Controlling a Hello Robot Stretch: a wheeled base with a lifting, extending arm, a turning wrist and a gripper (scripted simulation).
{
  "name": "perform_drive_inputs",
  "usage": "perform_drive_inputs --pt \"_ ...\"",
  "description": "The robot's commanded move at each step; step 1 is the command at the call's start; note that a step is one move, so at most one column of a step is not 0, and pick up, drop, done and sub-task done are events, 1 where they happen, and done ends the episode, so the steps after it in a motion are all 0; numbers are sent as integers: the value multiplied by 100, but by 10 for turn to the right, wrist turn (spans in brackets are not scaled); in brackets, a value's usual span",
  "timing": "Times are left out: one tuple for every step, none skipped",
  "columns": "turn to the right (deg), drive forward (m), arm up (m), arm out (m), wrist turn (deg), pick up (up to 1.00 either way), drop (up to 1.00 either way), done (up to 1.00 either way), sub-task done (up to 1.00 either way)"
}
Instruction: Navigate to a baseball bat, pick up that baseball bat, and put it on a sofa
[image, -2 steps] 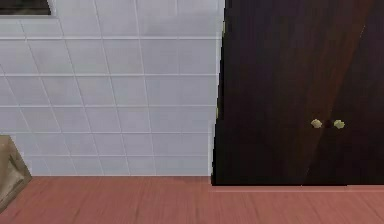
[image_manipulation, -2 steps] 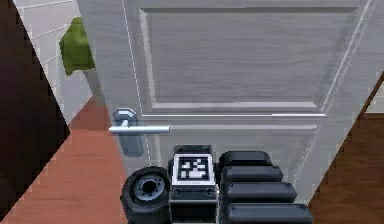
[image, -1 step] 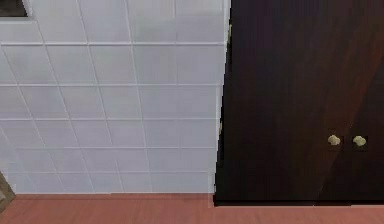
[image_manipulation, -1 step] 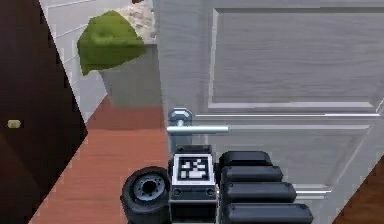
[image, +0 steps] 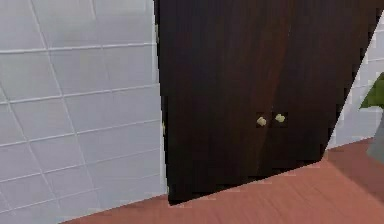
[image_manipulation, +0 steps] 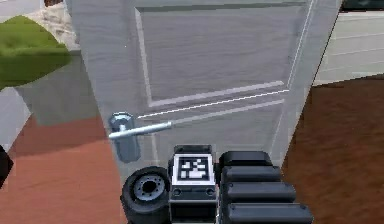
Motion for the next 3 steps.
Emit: perform_drive_inputs --pt "0 45 0 0 0 0 0 0 0" --pt "450 0 0 0 0 0 0 0 0" --pt "300 0 0 0 0 0 0 0 0"
